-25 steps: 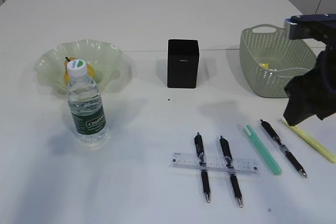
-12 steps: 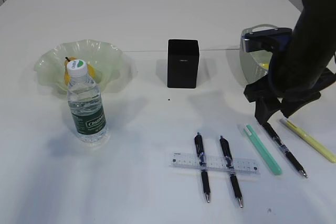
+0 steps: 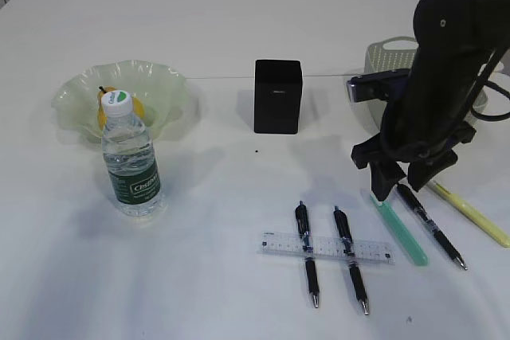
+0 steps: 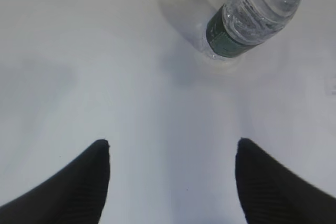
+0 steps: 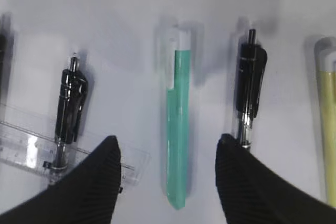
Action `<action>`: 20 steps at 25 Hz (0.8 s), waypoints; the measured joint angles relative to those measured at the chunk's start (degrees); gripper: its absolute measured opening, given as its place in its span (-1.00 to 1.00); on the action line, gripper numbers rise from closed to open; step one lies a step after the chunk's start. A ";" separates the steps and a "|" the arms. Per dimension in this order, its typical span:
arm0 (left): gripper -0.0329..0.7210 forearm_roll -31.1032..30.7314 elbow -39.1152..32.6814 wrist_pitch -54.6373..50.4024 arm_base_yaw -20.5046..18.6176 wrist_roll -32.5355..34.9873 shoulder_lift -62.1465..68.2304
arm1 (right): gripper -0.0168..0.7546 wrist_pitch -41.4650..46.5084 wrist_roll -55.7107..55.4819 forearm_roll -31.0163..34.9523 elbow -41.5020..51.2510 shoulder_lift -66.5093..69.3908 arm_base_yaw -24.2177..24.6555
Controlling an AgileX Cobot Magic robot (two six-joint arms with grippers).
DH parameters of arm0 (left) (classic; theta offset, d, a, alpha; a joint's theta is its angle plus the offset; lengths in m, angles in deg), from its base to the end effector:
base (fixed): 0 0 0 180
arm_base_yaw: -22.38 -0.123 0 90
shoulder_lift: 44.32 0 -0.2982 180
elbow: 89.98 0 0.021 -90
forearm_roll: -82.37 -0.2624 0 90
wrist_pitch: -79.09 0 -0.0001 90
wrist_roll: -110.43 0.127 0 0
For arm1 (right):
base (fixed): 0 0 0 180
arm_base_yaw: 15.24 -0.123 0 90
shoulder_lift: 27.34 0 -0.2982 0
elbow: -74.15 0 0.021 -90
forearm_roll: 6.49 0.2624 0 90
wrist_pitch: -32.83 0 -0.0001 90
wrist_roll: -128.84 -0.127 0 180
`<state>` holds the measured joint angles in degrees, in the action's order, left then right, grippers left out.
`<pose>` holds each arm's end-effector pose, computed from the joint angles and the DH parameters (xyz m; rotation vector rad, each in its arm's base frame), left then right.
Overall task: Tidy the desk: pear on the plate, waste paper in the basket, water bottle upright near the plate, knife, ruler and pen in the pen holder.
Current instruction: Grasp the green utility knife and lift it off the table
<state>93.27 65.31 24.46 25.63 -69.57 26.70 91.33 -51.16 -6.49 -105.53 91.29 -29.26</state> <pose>0.2276 -0.0326 0.2911 -0.0164 2.6190 -0.2614 0.3766 0.0940 0.1492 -0.3780 3.0743 0.0084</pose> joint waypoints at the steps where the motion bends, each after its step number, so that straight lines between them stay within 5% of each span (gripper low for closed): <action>1: 0.49 0.00 0.00 0.00 0.00 0.00 0.00 | 0.15 -0.24 0.00 0.00 0.00 0.54 0.00; 20: 0.49 0.00 0.00 0.00 0.00 0.00 1.84 | 0.11 -1.59 0.00 0.00 -5.04 8.87 0.00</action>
<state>93.27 65.31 24.46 25.63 -69.57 28.53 89.75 -51.16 -6.49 -110.57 100.15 -29.26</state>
